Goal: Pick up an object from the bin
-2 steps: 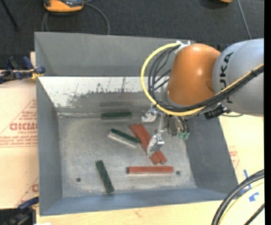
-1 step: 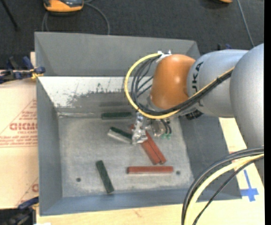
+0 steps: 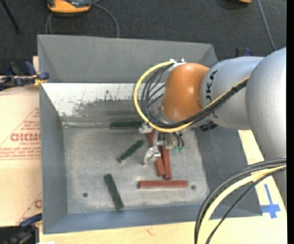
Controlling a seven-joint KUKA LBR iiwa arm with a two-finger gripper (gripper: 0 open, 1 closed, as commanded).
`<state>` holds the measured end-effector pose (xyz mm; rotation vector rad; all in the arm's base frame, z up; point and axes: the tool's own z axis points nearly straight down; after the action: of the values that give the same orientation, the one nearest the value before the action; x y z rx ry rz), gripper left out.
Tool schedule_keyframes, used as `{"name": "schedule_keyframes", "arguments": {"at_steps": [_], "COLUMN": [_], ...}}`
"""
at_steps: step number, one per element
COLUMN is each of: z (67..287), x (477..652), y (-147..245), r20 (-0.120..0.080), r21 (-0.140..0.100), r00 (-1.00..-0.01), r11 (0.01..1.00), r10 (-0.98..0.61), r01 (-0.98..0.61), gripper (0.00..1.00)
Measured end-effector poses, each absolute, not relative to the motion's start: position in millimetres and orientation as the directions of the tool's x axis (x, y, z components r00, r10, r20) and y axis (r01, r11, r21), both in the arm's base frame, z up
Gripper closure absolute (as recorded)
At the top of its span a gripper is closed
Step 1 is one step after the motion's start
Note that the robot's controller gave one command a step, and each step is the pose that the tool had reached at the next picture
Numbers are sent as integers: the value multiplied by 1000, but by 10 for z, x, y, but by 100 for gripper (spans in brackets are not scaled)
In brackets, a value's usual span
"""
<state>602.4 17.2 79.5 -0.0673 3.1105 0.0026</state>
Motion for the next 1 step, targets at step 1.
{"name": "schedule_keyframes", "arguments": {"at_steps": [1], "z": [790], "x": [6020], "y": [172], "r20": [-29], "r21": [1], "r00": [-999], "r11": [999], "r10": [-43], "r01": [-43], "gripper": [0]}}
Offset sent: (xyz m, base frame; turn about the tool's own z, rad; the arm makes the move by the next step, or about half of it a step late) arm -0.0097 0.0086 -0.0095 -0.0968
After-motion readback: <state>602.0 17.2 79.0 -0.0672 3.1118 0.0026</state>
